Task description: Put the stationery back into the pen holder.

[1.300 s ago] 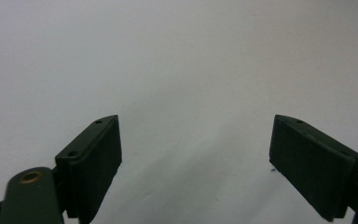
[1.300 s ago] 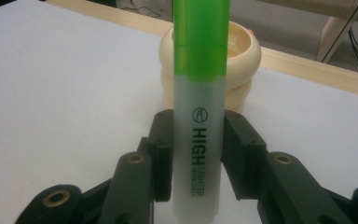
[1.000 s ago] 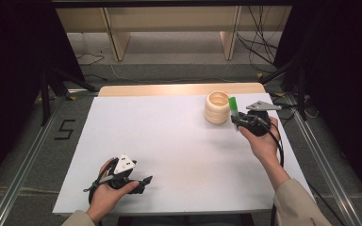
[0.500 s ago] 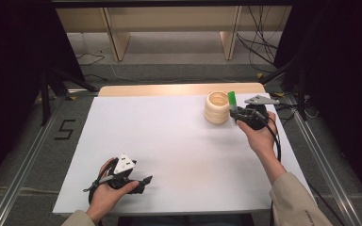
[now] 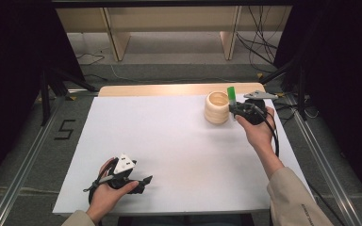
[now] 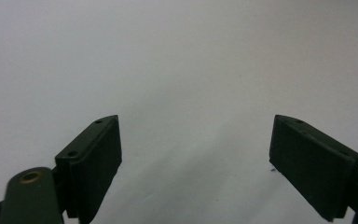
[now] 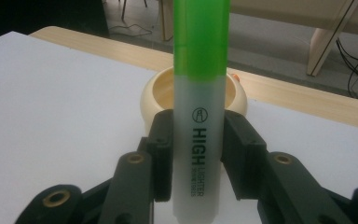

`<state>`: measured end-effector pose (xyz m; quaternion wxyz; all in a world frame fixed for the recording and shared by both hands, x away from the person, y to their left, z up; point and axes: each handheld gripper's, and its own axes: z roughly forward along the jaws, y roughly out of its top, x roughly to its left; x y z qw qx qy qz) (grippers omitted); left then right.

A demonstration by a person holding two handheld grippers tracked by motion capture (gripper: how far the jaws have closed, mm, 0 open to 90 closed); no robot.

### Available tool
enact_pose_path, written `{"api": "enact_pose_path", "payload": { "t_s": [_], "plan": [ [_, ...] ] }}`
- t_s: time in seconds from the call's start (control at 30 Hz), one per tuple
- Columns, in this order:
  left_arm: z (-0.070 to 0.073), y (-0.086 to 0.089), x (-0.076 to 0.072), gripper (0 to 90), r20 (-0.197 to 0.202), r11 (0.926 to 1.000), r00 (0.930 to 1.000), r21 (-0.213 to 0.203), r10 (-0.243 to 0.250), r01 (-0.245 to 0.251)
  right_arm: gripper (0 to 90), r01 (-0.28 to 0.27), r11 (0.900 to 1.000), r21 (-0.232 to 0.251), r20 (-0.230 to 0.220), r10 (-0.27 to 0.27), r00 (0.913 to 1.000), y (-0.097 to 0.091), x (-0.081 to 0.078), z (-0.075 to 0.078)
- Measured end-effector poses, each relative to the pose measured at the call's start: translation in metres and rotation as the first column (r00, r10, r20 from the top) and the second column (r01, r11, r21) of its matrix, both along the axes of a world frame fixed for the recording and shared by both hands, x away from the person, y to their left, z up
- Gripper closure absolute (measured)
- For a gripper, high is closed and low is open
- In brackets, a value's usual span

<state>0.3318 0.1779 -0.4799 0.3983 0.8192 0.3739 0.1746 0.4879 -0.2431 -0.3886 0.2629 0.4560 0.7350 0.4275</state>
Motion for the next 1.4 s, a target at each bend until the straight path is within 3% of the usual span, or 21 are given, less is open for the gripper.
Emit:
{"api": "enact_pose_path", "payload": {
  "t_s": [1.4],
  "plan": [
    [0.0,0.0,0.0,16.5,-0.001,1.0,1.0,-0.004,-0.002,0.002,66.4,0.017,0.9995,0.026,0.024,-0.018,0.9996,0.016,0.034,0.017]
  ]
}}
